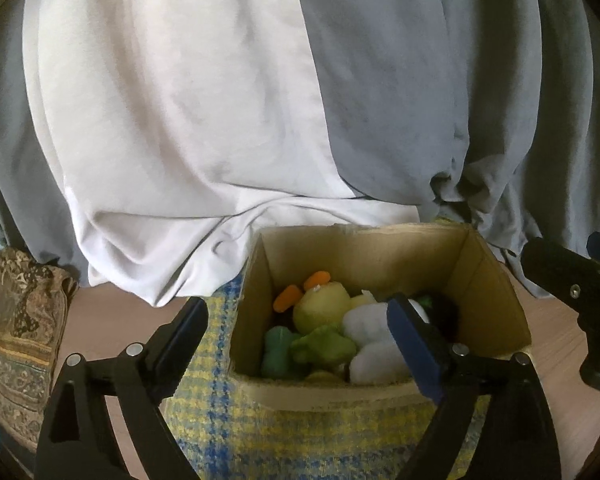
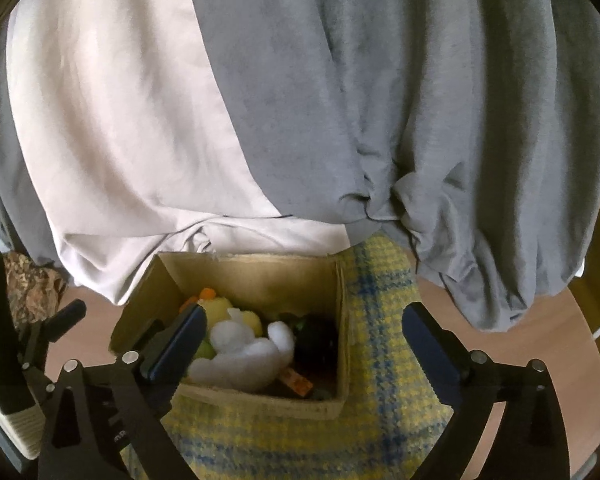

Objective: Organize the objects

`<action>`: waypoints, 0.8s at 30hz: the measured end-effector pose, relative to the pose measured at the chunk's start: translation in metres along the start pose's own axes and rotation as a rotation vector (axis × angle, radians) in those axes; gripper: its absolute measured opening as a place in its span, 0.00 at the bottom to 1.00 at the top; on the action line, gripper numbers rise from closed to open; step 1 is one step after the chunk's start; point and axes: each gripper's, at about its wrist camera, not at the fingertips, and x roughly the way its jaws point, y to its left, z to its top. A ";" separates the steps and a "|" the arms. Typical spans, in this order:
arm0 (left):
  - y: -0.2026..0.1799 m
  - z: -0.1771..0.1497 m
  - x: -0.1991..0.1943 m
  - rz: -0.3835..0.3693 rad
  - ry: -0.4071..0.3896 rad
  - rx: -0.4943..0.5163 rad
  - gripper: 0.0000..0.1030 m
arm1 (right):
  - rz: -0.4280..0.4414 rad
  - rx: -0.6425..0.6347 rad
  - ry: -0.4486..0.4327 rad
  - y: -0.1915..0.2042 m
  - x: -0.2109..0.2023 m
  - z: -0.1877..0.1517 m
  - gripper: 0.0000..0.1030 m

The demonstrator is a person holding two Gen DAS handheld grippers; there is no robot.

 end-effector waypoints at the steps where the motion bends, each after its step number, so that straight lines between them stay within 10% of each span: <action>1: 0.000 -0.002 -0.002 -0.001 0.001 0.000 0.90 | -0.001 0.000 0.002 0.000 -0.001 -0.001 0.97; 24: 0.005 -0.050 -0.063 0.046 -0.036 -0.019 0.98 | 0.008 0.028 -0.001 -0.003 -0.058 -0.055 0.97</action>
